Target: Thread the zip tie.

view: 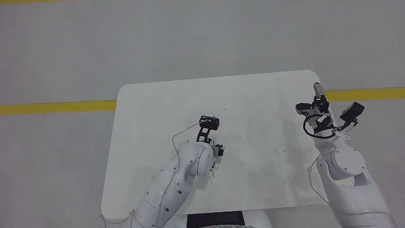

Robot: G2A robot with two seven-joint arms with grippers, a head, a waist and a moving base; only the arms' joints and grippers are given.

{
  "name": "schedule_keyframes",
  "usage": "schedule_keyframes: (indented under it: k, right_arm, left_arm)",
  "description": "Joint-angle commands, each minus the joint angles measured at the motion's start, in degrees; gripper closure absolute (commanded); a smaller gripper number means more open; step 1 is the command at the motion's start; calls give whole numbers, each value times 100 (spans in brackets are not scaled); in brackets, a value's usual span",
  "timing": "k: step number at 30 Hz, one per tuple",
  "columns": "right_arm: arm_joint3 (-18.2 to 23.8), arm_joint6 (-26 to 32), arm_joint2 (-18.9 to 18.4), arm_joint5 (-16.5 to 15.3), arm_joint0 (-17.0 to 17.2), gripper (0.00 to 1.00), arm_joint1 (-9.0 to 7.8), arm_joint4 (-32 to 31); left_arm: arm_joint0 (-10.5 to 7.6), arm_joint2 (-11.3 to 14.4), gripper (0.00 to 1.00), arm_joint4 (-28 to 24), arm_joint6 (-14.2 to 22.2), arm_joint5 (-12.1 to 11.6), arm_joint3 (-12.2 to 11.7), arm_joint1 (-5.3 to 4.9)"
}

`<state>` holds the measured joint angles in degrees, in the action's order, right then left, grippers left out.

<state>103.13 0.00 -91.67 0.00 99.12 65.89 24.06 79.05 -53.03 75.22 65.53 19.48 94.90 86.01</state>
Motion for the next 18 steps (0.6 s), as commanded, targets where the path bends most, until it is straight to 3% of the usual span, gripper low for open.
schedule_keyframes:
  k: [1,18]
  right_arm:
    - [0,0,0,0,0,0,0,0]
    - [0,0,0,0,0,0,0,0]
  left_arm:
    - [-20,6,72,2,0,0,-51,12]
    - [-198,42,76,42,-2,0,-408,104]
